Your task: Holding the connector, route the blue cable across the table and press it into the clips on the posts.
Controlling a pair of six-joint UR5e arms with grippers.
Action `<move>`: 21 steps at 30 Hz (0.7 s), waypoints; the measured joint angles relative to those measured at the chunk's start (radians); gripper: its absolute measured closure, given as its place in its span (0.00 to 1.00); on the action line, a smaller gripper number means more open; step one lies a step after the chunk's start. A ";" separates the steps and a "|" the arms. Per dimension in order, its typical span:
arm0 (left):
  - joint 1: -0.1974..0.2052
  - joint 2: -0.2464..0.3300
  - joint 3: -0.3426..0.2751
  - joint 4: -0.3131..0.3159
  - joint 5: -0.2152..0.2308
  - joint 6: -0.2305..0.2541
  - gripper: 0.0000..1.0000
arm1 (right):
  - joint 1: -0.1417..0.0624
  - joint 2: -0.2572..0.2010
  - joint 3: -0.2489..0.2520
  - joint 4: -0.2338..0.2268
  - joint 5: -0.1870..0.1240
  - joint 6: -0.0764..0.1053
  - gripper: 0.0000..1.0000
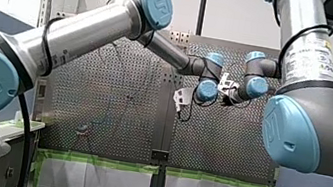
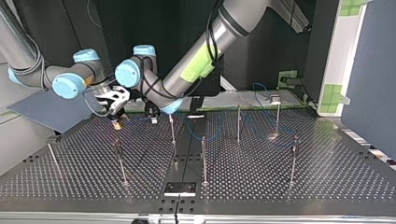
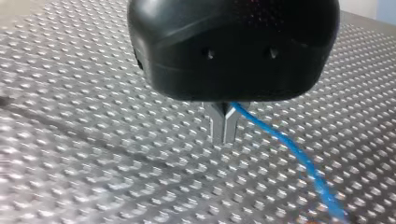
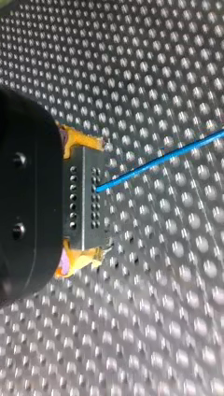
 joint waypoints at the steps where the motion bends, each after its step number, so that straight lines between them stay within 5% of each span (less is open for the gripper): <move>1: -0.003 0.012 -0.001 -0.007 -0.006 -0.002 1.00 | -0.002 -0.008 -0.002 0.005 -0.004 0.003 1.00; 21: -0.090 0.118 -0.009 -0.039 -0.045 0.017 1.00 | -0.040 -0.185 -0.022 0.089 -0.058 0.012 1.00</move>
